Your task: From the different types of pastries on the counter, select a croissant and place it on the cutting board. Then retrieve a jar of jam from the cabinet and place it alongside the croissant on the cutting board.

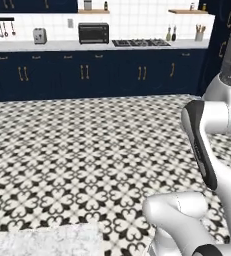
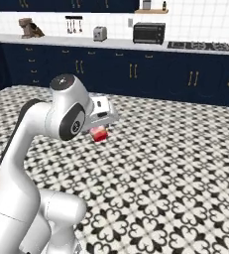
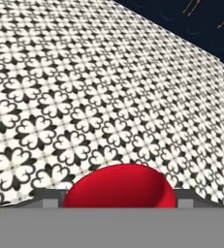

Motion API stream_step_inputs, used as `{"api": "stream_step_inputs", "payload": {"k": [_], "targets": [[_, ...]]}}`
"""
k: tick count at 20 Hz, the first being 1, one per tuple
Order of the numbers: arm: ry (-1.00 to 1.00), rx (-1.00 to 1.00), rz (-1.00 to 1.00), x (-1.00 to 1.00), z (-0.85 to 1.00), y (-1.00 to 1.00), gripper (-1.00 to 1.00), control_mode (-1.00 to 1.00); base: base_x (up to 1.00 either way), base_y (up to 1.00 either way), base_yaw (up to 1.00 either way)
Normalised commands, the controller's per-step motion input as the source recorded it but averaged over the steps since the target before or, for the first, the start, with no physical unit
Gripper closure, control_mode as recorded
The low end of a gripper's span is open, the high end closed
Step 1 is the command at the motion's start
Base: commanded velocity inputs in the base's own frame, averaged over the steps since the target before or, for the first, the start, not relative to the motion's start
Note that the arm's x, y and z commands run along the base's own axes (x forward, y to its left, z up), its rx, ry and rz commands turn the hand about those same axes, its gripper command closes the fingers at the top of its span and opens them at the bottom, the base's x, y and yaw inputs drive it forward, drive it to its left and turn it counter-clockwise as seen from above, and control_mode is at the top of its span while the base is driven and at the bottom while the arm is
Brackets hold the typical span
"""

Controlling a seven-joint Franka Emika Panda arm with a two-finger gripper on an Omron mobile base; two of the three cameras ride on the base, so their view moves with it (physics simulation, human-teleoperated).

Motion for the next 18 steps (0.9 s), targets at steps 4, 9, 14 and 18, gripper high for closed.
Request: {"api": "stream_step_inputs", "payload": {"k": [4, 9, 14, 18], "targets": [[0.0, 0.0, 0.0, 0.0, 0.0, 0.0, 1.0, 1.0, -1.0, 0.43, 0.0], [0.0, 0.0, 0.0, 0.0, 0.0, 0.0, 1.0, 1.0, -0.96, 0.31, 0.0], [0.0, 0.0, 0.0, 0.0, 0.0, 0.0, 1.0, 1.0, -0.96, 0.25, 0.0], [0.0, 0.0, 0.0, 0.0, 0.0, 0.0, 1.0, 1.0, -0.77, 0.36, 0.0]]}}
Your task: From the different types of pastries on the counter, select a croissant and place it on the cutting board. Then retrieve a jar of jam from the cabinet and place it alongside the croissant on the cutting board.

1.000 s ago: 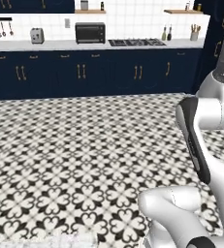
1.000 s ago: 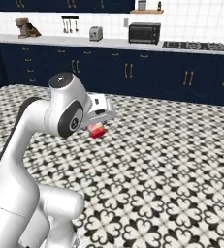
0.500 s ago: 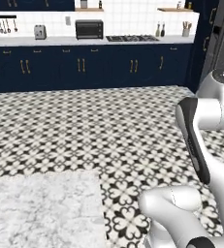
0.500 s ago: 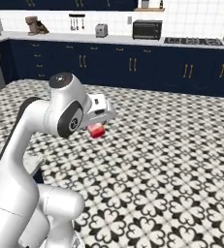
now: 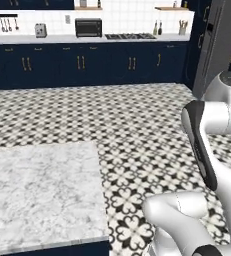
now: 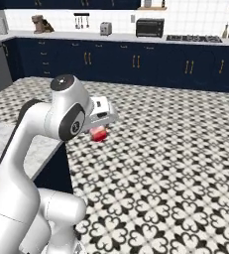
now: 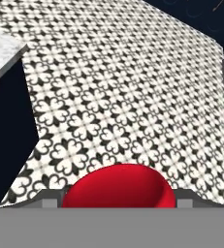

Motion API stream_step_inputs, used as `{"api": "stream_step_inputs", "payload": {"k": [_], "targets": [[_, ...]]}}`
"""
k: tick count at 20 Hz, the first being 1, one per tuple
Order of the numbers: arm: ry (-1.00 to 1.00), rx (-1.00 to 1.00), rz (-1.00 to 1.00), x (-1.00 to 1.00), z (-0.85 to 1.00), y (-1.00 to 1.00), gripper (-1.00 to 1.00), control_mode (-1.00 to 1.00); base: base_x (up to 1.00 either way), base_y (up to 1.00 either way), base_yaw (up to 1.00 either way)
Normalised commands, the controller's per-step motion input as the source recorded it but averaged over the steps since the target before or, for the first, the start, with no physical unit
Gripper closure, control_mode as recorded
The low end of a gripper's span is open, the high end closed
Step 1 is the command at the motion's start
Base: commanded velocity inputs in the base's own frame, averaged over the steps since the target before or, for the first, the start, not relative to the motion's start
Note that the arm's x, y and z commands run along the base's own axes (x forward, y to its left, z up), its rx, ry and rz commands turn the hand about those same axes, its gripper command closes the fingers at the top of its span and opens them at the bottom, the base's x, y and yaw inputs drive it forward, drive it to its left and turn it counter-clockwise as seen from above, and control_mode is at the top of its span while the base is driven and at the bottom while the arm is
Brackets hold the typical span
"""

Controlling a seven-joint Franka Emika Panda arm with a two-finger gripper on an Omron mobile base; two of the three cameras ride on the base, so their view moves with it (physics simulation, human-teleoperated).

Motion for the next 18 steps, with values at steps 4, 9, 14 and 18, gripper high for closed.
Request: {"api": "stream_step_inputs", "payload": {"k": [4, 9, 14, 18], "targets": [[0.0, 0.0, 0.0, 0.0, 0.0, 0.0, 1.0, 1.0, -0.86, 0.29, 0.0], [0.0, 0.0, 0.0, 0.0, 0.0, 0.0, 1.0, 1.0, -0.85, 0.37, 0.0], [0.0, 0.0, 0.0, 0.0, 0.0, 0.0, 1.0, 1.0, -0.55, 0.72, 0.0], [0.0, 0.0, 0.0, 0.0, 0.0, 0.0, 1.0, 1.0, 0.0, 1.0, 0.0]]}}
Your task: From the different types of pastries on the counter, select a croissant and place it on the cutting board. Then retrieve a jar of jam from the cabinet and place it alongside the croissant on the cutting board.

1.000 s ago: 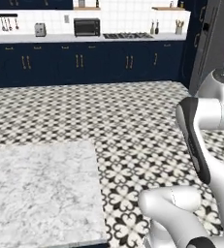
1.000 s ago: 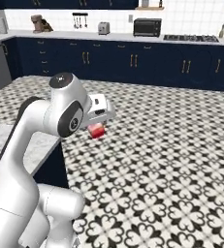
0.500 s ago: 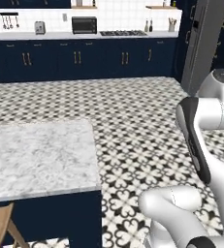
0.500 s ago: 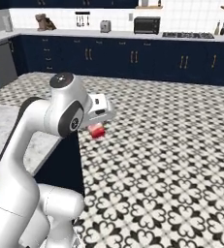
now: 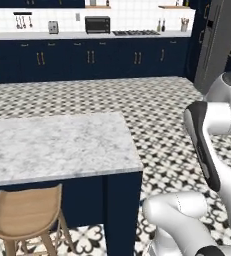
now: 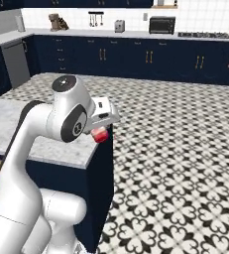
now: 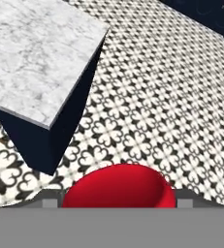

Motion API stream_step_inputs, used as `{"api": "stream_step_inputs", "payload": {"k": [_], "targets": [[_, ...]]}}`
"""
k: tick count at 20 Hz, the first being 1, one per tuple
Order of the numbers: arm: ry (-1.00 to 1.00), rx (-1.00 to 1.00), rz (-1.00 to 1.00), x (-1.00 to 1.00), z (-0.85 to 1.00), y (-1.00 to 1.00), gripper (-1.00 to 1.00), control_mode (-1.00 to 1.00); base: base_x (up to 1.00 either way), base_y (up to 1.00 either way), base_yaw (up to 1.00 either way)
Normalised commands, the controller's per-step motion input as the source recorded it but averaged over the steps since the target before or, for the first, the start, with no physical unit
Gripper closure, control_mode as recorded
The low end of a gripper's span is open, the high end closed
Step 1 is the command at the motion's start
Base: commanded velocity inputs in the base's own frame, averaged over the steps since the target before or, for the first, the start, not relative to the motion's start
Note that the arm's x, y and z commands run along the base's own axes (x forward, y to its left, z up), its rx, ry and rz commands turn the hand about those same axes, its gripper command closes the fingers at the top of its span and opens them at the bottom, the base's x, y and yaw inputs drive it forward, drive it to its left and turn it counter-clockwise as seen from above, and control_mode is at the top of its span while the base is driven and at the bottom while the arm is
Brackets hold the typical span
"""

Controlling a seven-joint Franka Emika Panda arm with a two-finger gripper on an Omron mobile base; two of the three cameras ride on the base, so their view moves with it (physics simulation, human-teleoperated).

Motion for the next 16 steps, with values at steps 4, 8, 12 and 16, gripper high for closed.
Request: {"api": "stream_step_inputs", "payload": {"k": [4, 8, 12, 16], "targets": [[0.0, 0.0, 0.0, 0.0, 0.0, 0.0, 1.0, 1.0, 0.0, 1.0, 0.0], [0.0, 0.0, 0.0, 0.0, 0.0, 0.0, 1.0, 1.0, 0.0, 1.0, 0.0], [0.0, 0.0, 0.0, 0.0, 0.0, 0.0, 1.0, 1.0, 0.0, 1.0, 0.0], [0.0, 0.0, 0.0, 0.0, 0.0, 0.0, 1.0, 1.0, -0.75, 0.59, 0.08]]}}
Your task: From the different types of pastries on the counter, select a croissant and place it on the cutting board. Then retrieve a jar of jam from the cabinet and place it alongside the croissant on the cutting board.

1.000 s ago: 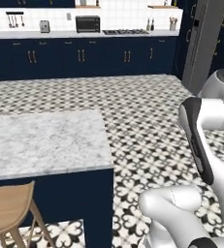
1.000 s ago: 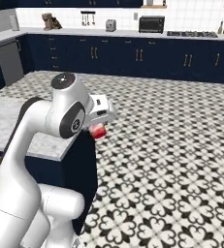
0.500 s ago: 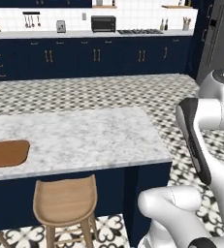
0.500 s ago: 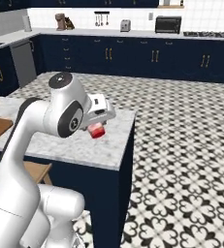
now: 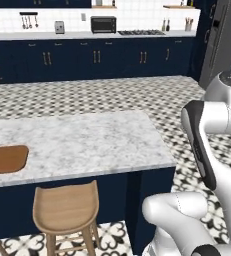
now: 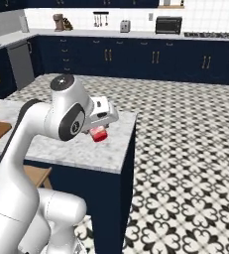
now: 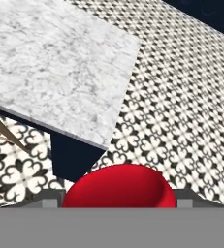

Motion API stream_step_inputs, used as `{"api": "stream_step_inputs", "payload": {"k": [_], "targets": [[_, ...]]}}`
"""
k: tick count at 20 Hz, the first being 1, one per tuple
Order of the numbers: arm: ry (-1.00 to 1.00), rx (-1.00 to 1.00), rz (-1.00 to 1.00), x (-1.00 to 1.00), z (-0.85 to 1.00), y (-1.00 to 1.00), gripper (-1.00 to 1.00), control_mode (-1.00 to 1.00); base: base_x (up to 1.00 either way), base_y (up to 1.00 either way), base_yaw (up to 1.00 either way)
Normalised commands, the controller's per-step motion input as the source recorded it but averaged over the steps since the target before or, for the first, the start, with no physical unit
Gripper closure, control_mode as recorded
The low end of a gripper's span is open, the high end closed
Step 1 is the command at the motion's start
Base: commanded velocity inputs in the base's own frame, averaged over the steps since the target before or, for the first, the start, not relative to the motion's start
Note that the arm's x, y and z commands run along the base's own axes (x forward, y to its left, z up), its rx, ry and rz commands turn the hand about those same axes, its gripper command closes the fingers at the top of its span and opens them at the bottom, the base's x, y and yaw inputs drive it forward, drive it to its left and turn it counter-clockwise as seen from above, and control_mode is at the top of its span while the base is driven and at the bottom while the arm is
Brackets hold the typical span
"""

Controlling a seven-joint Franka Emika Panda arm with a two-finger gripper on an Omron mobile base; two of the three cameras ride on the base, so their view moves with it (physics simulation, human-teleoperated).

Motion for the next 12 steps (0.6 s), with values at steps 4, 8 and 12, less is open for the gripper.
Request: {"api": "stream_step_inputs", "payload": {"k": [4, 8, 12], "targets": [[0.0, 0.0, 0.0, 0.0, 0.0, 0.0, 1.0, 1.0, -1.0, 0.46, 0.18], [0.0, 0.0, 0.0, 0.0, 0.0, 0.0, 1.0, 1.0, -0.97, -0.31, 0.46], [0.0, 0.0, 0.0, 0.0, 0.0, 0.0, 1.0, 1.0, -0.53, -0.72, 0.55]]}}
